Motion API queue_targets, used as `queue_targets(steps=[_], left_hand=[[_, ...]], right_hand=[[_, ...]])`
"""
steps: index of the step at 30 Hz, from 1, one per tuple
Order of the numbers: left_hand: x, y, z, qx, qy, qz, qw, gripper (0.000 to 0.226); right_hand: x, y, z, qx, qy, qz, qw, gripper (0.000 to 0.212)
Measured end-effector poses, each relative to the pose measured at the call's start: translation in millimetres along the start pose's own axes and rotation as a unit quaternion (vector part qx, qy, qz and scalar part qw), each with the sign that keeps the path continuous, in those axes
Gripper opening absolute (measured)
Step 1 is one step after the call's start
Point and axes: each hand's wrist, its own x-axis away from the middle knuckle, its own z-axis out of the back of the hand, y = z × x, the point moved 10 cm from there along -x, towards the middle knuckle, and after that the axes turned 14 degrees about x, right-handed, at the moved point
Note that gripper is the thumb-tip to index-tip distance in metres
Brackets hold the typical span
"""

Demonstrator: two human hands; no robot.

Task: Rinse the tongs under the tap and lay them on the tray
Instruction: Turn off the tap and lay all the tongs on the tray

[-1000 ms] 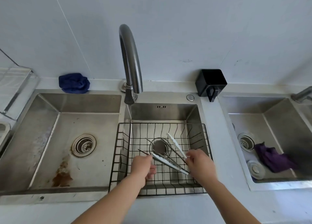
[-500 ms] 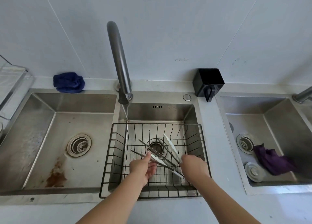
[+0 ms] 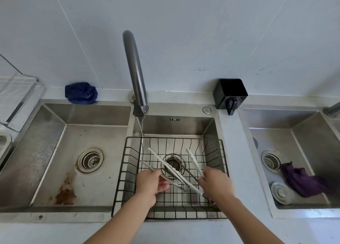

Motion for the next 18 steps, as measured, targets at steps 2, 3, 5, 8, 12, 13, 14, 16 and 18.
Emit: queue_targets(steps=[2, 3, 5, 8, 12, 13, 14, 16, 18], left_hand=[[3, 15, -3, -0.009, -0.012, -0.027, 1.0, 0.013], [5, 22, -4, -0.009, -0.017, -0.038, 0.999, 0.013], [8, 33, -5, -0.004, -0.022, -0.055, 0.998, 0.012], [11, 44, -2, 0.004, -0.016, -0.075, 0.997, 0.012], [15, 53, 4, 0.019, -0.01, -0.091, 0.996, 0.012], [15, 55, 7, 0.021, -0.006, -0.094, 0.995, 0.012], [16, 55, 10, 0.024, -0.003, -0.096, 0.995, 0.011], [17, 58, 14, 0.033, -0.002, -0.099, 0.995, 0.01], [19, 63, 17, 0.037, -0.007, -0.104, 0.994, 0.009]], right_hand=[[3, -1, 6, -0.007, 0.011, 0.004, 1.0, 0.012], [4, -2, 9, -0.011, 0.017, 0.005, 1.0, 0.013], [6, -5, 15, -0.019, 0.025, 0.008, 0.999, 0.015], [6, -9, 23, -0.026, 0.032, 0.011, 0.999, 0.018], [8, -11, 31, -0.017, 0.038, 0.016, 0.999, 0.022], [9, -10, 33, -0.016, 0.039, 0.016, 0.999, 0.02], [10, -10, 36, -0.018, 0.04, 0.016, 0.999, 0.019], [15, -8, 42, -0.027, 0.045, 0.016, 0.998, 0.017], [22, -7, 49, -0.026, 0.054, 0.016, 0.998, 0.016]])
